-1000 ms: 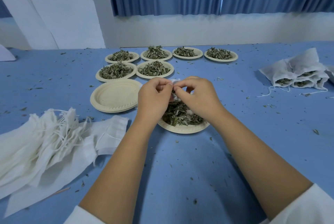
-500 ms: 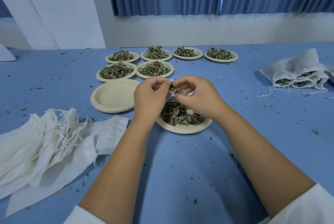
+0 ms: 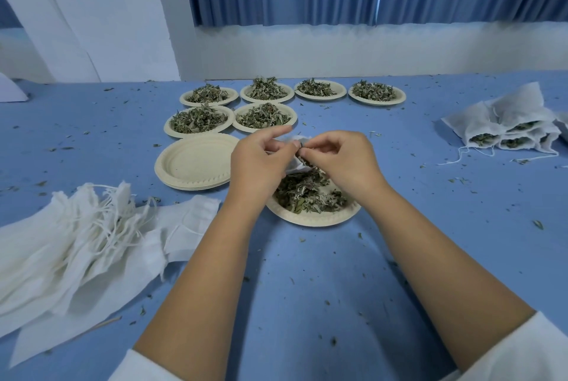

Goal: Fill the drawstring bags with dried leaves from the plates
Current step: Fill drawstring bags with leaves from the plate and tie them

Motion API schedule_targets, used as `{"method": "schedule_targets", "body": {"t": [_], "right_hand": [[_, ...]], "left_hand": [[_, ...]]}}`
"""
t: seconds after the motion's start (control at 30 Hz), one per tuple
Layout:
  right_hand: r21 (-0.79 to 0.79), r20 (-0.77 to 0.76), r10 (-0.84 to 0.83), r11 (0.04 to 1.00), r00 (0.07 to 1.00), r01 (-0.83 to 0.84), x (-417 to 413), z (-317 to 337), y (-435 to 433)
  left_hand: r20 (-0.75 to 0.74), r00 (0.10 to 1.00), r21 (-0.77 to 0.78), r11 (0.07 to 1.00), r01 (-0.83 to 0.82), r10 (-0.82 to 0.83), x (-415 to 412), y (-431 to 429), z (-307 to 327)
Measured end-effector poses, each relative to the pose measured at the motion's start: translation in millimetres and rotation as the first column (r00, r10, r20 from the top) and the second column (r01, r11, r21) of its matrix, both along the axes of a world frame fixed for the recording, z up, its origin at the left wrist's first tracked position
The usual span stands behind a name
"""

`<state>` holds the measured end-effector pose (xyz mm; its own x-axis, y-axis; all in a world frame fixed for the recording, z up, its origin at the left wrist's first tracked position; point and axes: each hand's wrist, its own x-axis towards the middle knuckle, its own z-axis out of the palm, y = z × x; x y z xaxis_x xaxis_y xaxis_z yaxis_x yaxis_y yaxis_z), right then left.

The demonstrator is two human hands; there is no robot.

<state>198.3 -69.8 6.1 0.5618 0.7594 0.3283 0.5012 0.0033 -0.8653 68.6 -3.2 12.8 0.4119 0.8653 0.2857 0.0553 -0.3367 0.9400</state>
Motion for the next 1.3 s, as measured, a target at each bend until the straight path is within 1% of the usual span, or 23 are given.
{"method": "schedule_targets", "body": {"t": [0.1,0.17,0.23,0.3,0.37,0.43,0.47,0.5,0.53,0.57,0.67,0.7,0.77,0.93,1.07,1.2,1.3], "right_hand": [[0.003,-0.037,-0.007,1.0,0.999,0.007,-3.5,0.1,1.6],[0.037,-0.045,0.05,0.998,0.998,-0.048,-3.5,3.1,0.2],[0.057,-0.018,0.109,0.993,0.994,-0.107,-2.5,5.4,-2.3],[0.024,0.084,0.138,0.99,0.987,-0.14,-2.8,6.3,-5.0],[-0.05,0.249,0.167,0.986,0.954,-0.159,-5.7,5.3,-6.8],[-0.162,0.438,0.238,0.969,0.867,-0.185,-5.7,0.5,-4.9],[-0.236,0.492,0.279,0.954,0.824,-0.182,-5.1,-2.1,-3.7],[-0.298,0.511,0.31,0.939,0.802,-0.173,-4.8,-3.8,-2.6],[-0.328,0.511,0.325,0.929,0.795,-0.169,-4.4,-4.6,-2.0],[-0.312,0.51,0.32,0.934,0.799,-0.175,-4.2,-5.0,-2.1],[-0.121,0.487,0.183,0.982,0.854,-0.142,-4.3,-1.1,-3.8],[-0.078,0.469,0.138,0.99,0.873,-0.114,-3.1,1.0,-4.3],[-0.045,0.451,0.096,0.995,0.887,-0.085,0.7,3.3,-6.0],[-0.085,0.499,0.125,0.992,0.858,-0.096,5.9,2.6,-10.7],[-0.08,0.551,0.148,0.989,0.821,-0.124,2.5,-0.4,-8.2],[-0.078,0.548,0.17,0.985,0.819,-0.152,0.3,-4.9,-5.5],[-0.088,0.525,0.204,0.979,0.826,-0.186,-1.9,-4.9,-4.5]], "left_hand": [[-0.08,0.996,0.044,0.999,-0.027,0.031,1.3,1.2,-1.8],[-0.081,0.995,0.055,0.997,-0.044,0.049,1.1,2.0,-3.0],[-0.054,0.997,0.045,0.997,-0.055,0.058,0.6,3.4,-3.2],[-0.03,0.998,0.04,0.998,-0.058,0.059,0.4,4.5,-2.6],[-0.01,0.999,0.03,0.999,-0.041,0.041,0.6,4.4,-2.2],[-0.004,1.0,0.025,0.999,-0.021,0.021,1.4,4.2,-2.7],[-0.009,1.0,0.029,0.999,-0.013,0.014,1.8,4.2,-3.1],[-0.018,1.0,0.036,0.999,-0.007,0.007,2.0,4.2,-3.5],[-0.024,1.0,0.04,0.999,-0.003,0.004,2.3,4.1,-3.7],[-0.025,1.0,0.04,0.999,-0.004,0.005,2.6,4.1,-3.8],[0.012,0.999,0.029,0.999,-0.046,0.046,2.1,5.7,-3.7],[0.028,0.998,0.023,0.998,-0.063,0.062,1.7,6.2,-3.5],[0.054,0.995,0.012,0.997,-0.082,0.081,0.9,7.5,-3.7],[0.084,0.993,-0.025,0.996,-0.086,0.088,0.5,8.4,-4.0],[0.093,0.994,-0.034,0.998,-0.061,0.064,1.0,8.5,-3.3],[0.044,0.999,-0.012,1.0,-0.007,0.008,2.1,5.4,-2.7],[0.042,0.999,-0.003,1.0,0.019,-0.019,1.8,3.7,-0.8]]}}
